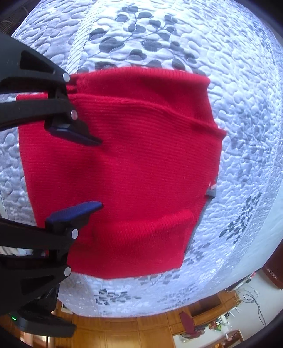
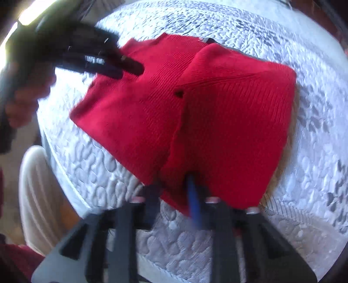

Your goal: Fold small clothes

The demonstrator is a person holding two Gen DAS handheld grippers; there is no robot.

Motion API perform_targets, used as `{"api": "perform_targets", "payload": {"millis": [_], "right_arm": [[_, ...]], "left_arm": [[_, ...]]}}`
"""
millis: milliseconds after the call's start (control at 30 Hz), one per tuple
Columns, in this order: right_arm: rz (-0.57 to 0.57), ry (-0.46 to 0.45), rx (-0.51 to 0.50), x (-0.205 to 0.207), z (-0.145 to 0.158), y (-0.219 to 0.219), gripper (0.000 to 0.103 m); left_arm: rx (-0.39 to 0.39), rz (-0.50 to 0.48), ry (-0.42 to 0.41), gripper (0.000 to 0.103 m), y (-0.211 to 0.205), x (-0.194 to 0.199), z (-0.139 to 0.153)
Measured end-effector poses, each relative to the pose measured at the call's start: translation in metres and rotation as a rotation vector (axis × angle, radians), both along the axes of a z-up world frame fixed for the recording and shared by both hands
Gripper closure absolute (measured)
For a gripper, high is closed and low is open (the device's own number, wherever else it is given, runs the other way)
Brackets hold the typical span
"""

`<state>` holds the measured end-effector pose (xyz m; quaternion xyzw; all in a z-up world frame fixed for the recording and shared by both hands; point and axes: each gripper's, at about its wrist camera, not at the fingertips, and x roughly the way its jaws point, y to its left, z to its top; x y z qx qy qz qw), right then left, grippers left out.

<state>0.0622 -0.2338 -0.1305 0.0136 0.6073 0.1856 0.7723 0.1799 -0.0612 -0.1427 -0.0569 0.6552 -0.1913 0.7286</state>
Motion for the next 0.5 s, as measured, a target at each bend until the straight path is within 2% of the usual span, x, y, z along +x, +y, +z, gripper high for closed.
{"api": "perform_targets", "payload": {"millis": [100,233,367,500], "right_arm": [[-0.048,-0.008,0.118,0.002,0.013,-0.019,0.096],[-0.118,-0.021,0.295,0.001,0.035,-0.049,0.096],[-0.158,-0.055,0.374,-0.003,0.052,-0.070,0.096],[-0.152,-0.068,0.375,-0.004,0.058,-0.076,0.096]], "left_arm": [[-0.088,0.008,0.047,0.046,-0.006,-0.001,-0.001],[-0.233,0.048,0.161,0.046,-0.024,0.000,-0.010],[-0.311,0.077,0.235,0.046,-0.049,0.003,-0.020],[-0.404,0.124,0.264,0.046,-0.066,0.009,-0.023]]}}
